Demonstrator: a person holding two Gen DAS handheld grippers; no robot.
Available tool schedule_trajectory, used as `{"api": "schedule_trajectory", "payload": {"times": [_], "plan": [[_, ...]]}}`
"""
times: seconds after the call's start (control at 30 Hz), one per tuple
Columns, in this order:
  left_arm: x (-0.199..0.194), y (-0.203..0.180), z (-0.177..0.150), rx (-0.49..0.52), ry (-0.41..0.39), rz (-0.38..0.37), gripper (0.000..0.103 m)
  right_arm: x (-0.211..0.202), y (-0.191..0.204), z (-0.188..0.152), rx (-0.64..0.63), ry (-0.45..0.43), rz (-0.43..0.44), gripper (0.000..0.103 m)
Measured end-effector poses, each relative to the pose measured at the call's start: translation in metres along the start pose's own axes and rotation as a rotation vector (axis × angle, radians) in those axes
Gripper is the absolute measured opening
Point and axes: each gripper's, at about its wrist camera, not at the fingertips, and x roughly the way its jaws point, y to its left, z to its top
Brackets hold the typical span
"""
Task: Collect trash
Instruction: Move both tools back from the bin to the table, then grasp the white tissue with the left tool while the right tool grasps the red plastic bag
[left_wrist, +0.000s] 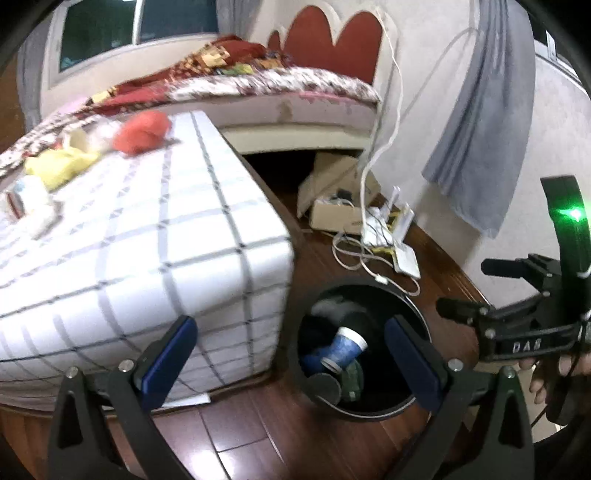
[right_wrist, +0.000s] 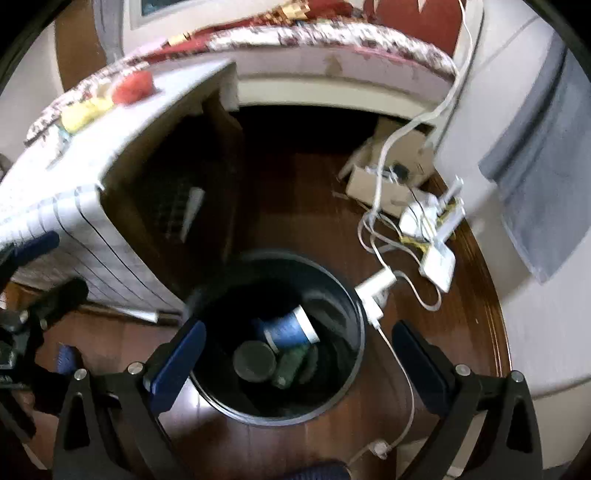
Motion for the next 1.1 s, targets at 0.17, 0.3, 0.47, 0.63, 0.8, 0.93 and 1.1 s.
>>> {"api": "schedule_trajectory", "payload": {"times": [0.17, 0.3, 0.47, 0.63, 0.8, 0.93, 1.1], "plan": [[-0.037, 0.031, 0.016, -0.05, -0.11, 0.079, 0.102, -0.017, 0.022, 0.029, 0.008, -0.097, 0.072, 0.102], [-0.05, 0.062, 0.027, -0.084, -0.145, 0.146, 0.102, -0.027, 0.043, 0.052, 0.013, -0.174, 0.116, 0.102], [-0.056, 0.106, 0.033, -0.127, -0.149, 0.246, 0.102, -0.031, 0.071, 0.078, 0.018, -0.228, 0.163, 0.102], [-0.054, 0.16, 0.041, -0.207, -0.16, 0.331, 0.102, -0.025, 0.099, 0.094, 0.013, -0.238, 0.206, 0.102], [-0.034, 0.199, 0.054, -0.262, -0.129, 0.328, 0.098, -0.01, 0.125, 0.103, -0.026, -0.219, 0.218, 0.102], [-0.015, 0.213, 0.064, -0.289, -0.09, 0.304, 0.086, 0.0, 0.141, 0.12, -0.049, -0.212, 0.197, 0.102], [0.005, 0.216, 0.068, -0.272, -0.035, 0.286, 0.083, 0.011, 0.162, 0.15, -0.065, -0.226, 0.178, 0.102]]}}
